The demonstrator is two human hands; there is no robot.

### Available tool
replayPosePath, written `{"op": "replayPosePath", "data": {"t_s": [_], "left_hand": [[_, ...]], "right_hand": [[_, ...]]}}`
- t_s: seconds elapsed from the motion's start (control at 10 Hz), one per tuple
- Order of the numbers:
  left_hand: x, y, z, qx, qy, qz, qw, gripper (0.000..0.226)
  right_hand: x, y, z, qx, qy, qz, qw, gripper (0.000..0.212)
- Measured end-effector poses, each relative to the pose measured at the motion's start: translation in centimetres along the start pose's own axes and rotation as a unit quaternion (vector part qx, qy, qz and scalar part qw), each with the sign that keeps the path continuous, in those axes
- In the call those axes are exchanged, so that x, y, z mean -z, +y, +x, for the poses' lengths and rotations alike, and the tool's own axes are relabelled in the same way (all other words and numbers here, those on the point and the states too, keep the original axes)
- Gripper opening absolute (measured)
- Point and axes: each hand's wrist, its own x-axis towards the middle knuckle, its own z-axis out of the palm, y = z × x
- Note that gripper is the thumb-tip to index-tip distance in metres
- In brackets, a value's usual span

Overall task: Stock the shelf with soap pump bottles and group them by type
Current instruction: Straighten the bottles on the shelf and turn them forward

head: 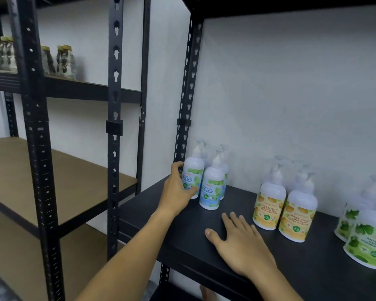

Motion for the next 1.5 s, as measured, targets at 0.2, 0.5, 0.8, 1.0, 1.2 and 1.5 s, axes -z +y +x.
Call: {"op": "replayPosePath", "data": {"t_s": [0.2,0.5,0.8,1.0,1.2,1.5], "left_hand": [[-0.32,-0.38,0.20,0.005,-0.014,0.009,1.000,0.070],[-0.66,-0.78,0.36,0.016,-0.035,0.012,0.999,0.072],[-0.45,-0.56,-0.08,0.021,-0.045,0.027,0.998,0.073],[-0.65,-0.61,-0.03,0.023,-0.040,0.030,0.998,0.075],[-0.60,-0.69,0.15,0.020,-0.036,0.033,0.999,0.073],[-0.41,-0.47,-0.30,0.034,-0.032,0.015,0.999,0.071]], "right_hand": [[0.08,-0.09,-0.10,-0.001,0.002,0.000,1.000,0.083],[0.27,-0.21,-0.24,-0.001,-0.003,-0.001,1.000,0.082],[0.27,-0.10,-0.33,0.000,-0.004,0.003,1.000,0.081],[0.24,-0.13,-0.25,0.000,-0.003,0.001,1.000,0.081],[0.24,-0.17,-0.23,0.001,-0.004,-0.001,1.000,0.081],[0.25,-0.13,-0.19,-0.001,0.003,-0.001,1.000,0.081]]}}
